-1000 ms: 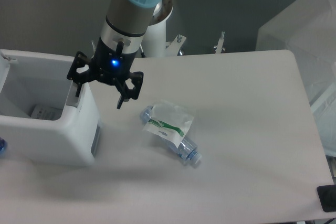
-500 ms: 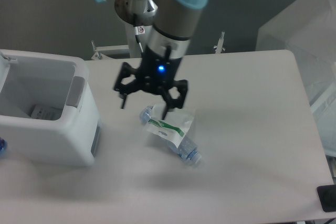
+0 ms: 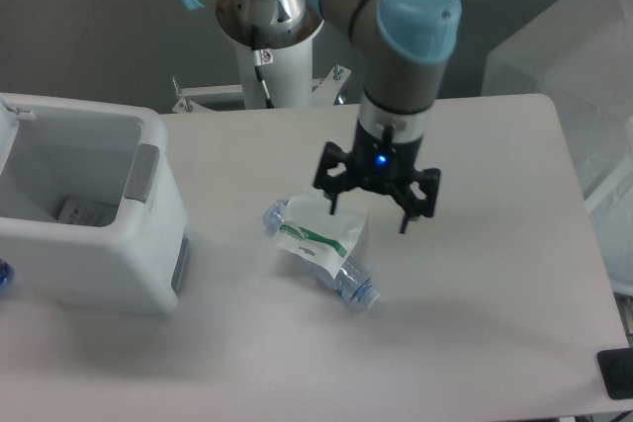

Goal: Open the trash can

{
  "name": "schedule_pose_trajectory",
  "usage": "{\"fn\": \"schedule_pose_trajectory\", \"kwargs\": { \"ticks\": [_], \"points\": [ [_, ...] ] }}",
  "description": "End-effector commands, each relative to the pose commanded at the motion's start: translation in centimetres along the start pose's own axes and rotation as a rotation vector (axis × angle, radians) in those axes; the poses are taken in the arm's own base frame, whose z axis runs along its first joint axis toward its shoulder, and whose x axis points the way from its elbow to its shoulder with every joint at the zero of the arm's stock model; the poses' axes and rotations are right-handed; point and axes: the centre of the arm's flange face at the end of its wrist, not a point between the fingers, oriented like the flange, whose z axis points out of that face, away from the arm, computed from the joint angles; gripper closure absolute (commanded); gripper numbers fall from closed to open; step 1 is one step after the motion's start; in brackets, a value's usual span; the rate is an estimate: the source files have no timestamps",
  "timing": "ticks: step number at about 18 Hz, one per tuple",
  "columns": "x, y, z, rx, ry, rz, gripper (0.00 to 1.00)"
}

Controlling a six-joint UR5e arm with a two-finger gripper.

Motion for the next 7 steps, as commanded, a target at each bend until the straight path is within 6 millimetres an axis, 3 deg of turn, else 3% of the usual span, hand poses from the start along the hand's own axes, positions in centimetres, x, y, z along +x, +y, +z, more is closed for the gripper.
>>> {"fn": "schedule_pose_trajectory", "kwargs": {
  "ticks": [4, 7],
  "points": [
    [-2.1, 1.5, 0.4, -0.032, -0.013, 0.162, 0.0],
    [-2.2, 1.9, 0.4, -0.038, -0.01, 0.221, 0.0]
  ]
}}
